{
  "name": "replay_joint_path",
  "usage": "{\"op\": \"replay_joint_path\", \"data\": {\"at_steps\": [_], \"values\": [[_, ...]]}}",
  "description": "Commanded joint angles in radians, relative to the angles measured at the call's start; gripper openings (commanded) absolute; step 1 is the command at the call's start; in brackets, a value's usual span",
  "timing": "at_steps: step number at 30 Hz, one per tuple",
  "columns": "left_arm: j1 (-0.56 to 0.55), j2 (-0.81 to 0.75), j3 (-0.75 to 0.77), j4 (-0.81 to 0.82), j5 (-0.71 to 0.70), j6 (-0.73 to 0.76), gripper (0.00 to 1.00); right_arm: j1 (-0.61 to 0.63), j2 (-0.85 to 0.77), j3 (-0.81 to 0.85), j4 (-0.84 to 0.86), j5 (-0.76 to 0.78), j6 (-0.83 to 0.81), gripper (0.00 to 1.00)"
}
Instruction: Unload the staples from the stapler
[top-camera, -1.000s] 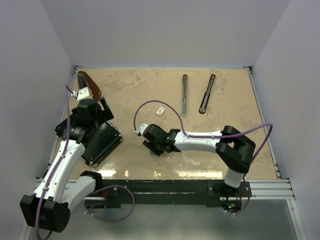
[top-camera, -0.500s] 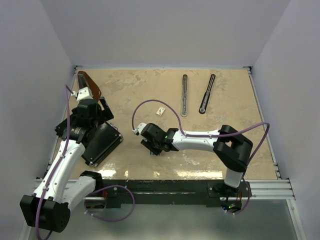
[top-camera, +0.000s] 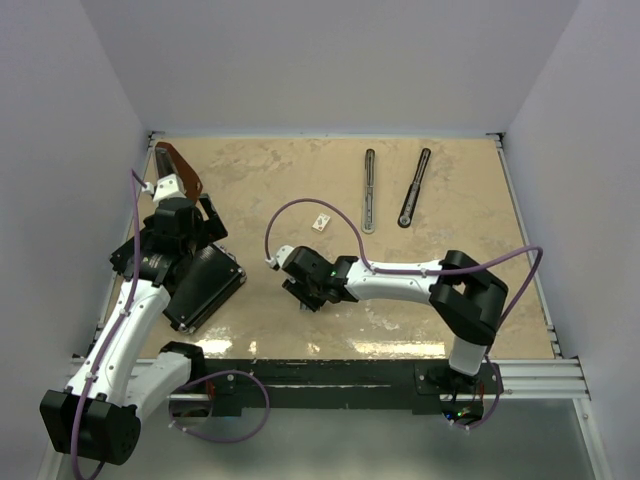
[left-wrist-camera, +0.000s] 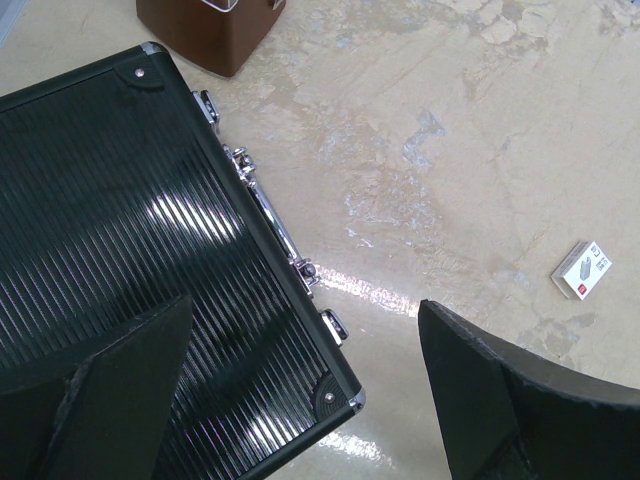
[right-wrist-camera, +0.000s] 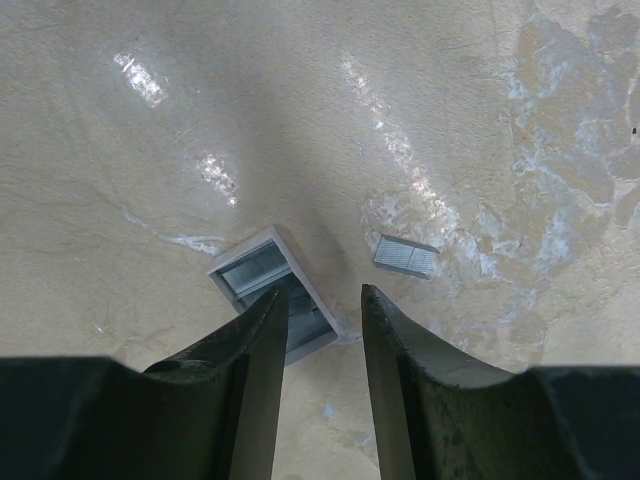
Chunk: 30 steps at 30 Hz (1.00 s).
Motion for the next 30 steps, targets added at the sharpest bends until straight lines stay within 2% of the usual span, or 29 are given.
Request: {"op": "replay_joint_path", "data": {"at_steps": [1, 30], "values": [[0.006, 0.0, 0.0, 0.041, 0.001, 0.001, 1.0, 0.004, -0.064, 0.002, -0.008, 0.003, 0.026, 0.4], [0.006, 0.002, -0.001, 0.043, 0.002, 0.001, 1.0, 0.001, -0.087, -0.049, -0.019, 0.04, 0.113, 0.4]]}}
